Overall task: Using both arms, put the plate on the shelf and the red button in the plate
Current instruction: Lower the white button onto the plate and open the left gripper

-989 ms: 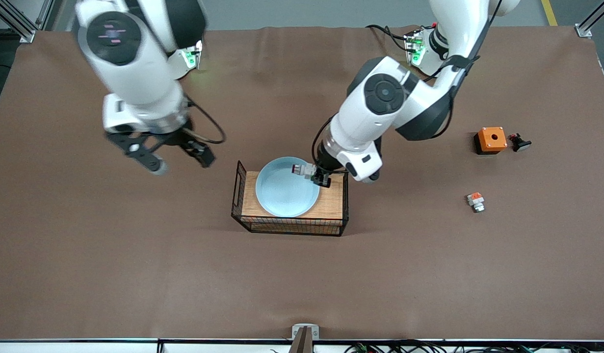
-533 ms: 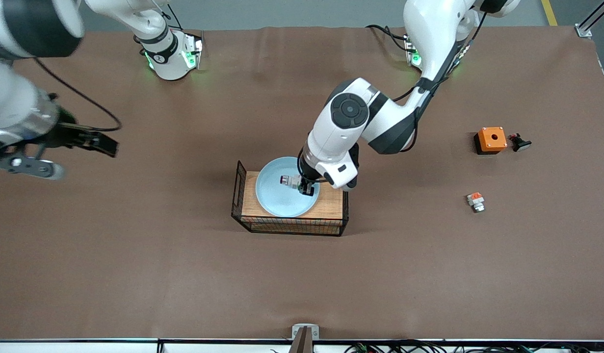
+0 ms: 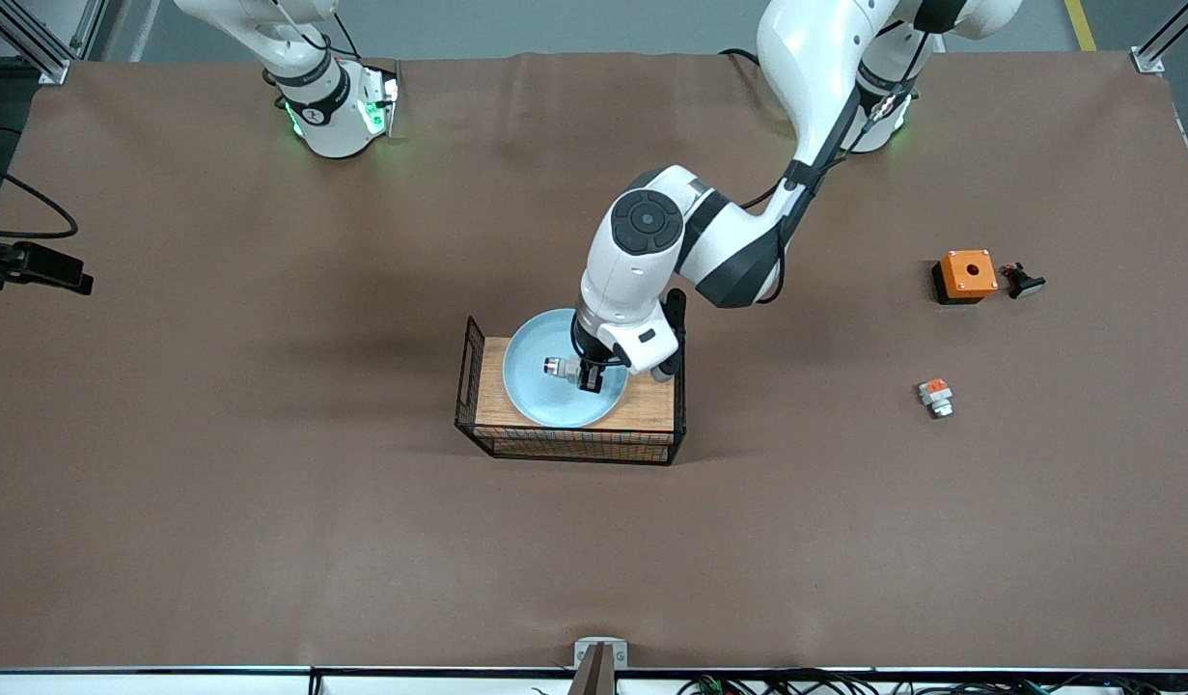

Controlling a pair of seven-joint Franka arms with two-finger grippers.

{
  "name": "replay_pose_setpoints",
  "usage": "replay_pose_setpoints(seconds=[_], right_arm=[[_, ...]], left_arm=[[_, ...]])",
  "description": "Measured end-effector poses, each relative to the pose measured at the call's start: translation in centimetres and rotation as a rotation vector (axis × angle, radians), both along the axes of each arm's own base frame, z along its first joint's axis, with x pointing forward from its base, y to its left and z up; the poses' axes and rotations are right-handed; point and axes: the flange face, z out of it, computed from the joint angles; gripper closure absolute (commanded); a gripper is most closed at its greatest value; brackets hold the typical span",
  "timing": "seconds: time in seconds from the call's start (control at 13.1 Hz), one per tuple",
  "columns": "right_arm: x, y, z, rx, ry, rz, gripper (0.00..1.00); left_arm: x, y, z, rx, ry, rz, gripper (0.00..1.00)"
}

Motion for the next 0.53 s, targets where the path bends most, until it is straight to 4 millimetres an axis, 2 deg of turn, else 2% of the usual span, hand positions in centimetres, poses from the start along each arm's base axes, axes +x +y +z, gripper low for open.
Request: replay_pose_setpoints(seconds=[0.15,0.3,0.46,0.53], right_arm=[[0.1,-0.1,-0.4,0.001,0.008,-0.001,0.0],[0.4,-0.1,-1.6,0.002,0.03,-0.002,0.0],[0.9,0.1,-2.6,0.004,0.044,0.003,0.0],[1.0,0.3,-2.6,0.004,0.043,0.007,0.0]], left_arm=[[0.2,0.2,0.2,-0.001,-0.005,0.003,0.0],[0.5,0.2,0.8,-0.007,-0.014,0.006,0.0],[0.8,0.3,2.6,-0.026,-0.039,0.009,0.0],[1.0,0.5,4.5,-0.04,-0.06,0.012,0.0]])
